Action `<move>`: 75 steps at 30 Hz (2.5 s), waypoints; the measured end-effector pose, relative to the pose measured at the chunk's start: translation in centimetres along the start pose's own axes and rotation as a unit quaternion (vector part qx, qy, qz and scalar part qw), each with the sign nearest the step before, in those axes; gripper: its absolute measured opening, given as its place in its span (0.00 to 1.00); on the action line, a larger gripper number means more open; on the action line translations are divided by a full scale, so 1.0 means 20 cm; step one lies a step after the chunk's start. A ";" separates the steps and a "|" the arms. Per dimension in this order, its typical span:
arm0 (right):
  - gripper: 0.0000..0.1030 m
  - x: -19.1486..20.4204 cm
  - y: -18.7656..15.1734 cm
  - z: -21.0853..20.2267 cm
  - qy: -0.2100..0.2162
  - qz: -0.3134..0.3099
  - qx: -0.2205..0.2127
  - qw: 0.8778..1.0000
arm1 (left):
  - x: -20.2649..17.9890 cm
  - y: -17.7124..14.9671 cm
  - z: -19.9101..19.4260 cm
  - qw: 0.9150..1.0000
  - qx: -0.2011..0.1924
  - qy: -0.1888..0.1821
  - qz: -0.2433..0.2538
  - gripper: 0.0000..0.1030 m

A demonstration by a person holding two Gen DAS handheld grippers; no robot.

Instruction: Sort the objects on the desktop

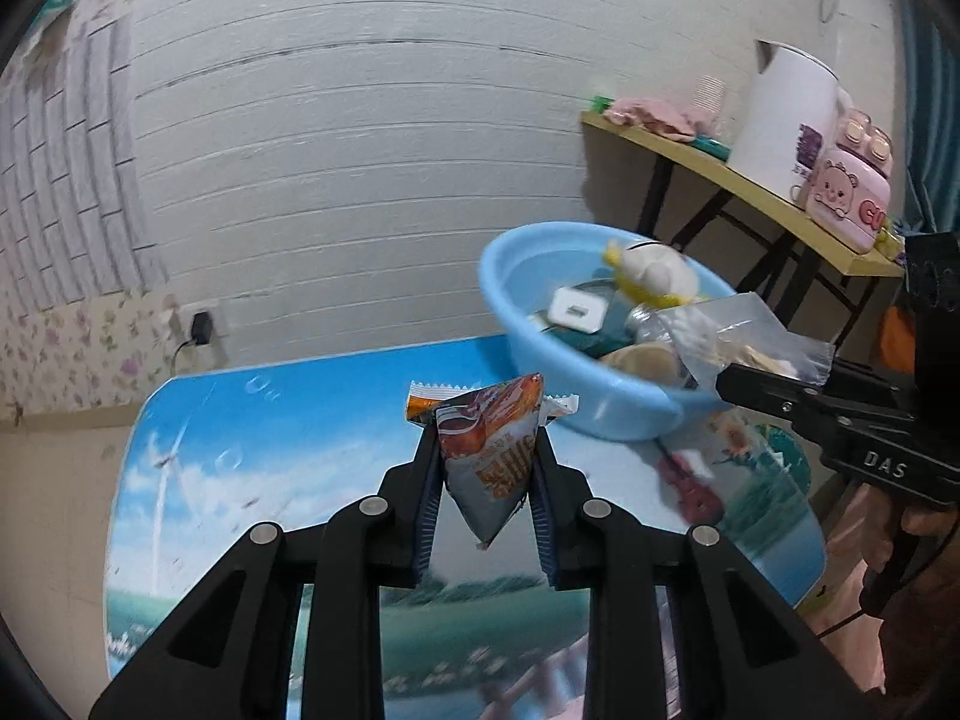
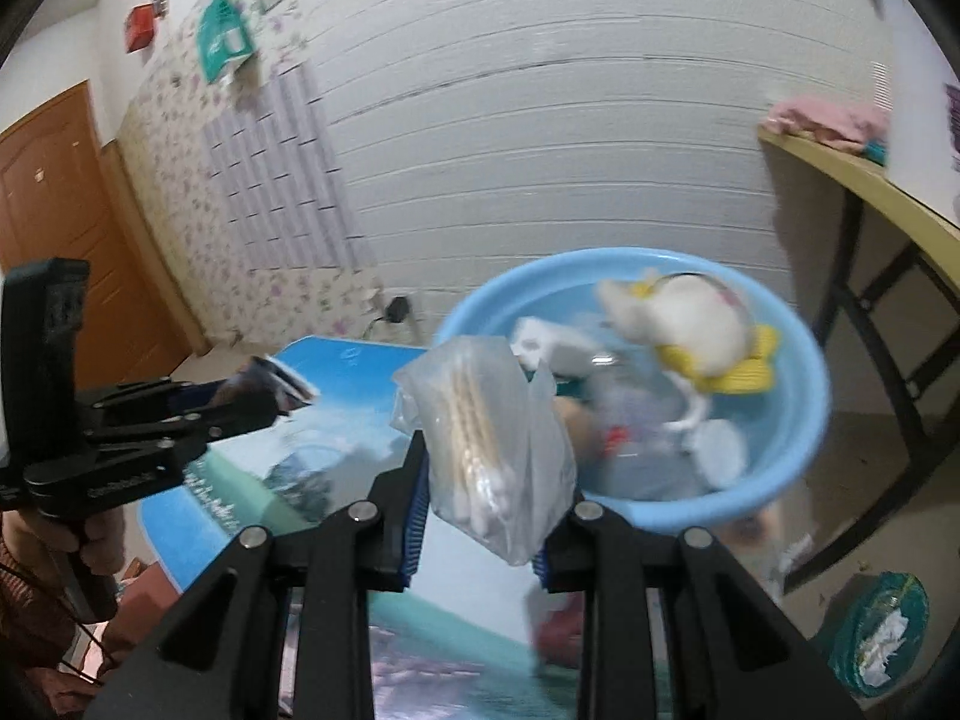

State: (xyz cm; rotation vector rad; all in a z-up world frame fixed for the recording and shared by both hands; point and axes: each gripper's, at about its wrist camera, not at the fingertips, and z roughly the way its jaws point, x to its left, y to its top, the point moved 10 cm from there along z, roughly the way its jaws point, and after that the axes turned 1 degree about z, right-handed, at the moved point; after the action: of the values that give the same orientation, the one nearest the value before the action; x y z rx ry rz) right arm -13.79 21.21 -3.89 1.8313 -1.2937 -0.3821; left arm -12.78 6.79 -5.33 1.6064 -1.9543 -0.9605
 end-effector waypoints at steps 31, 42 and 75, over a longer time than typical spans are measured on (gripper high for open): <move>0.28 -0.45 0.14 0.25 -0.017 0.018 0.015 1.000 | -0.42 0.24 0.53 0.996 0.053 -0.017 0.063 0.36; 0.50 -0.44 0.15 0.19 -0.027 0.022 0.008 0.999 | -0.35 0.34 0.40 0.999 0.010 0.013 0.050 0.90; 0.68 -0.40 0.16 0.08 -0.100 0.035 0.029 0.994 | -0.08 0.26 0.17 0.998 0.015 0.049 -0.021 1.00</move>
State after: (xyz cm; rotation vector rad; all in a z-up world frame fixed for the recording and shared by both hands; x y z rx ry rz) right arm -20.20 27.13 -4.01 1.8263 -1.5150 -0.5063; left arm -18.31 9.57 -3.73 1.6836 -1.8841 -0.8546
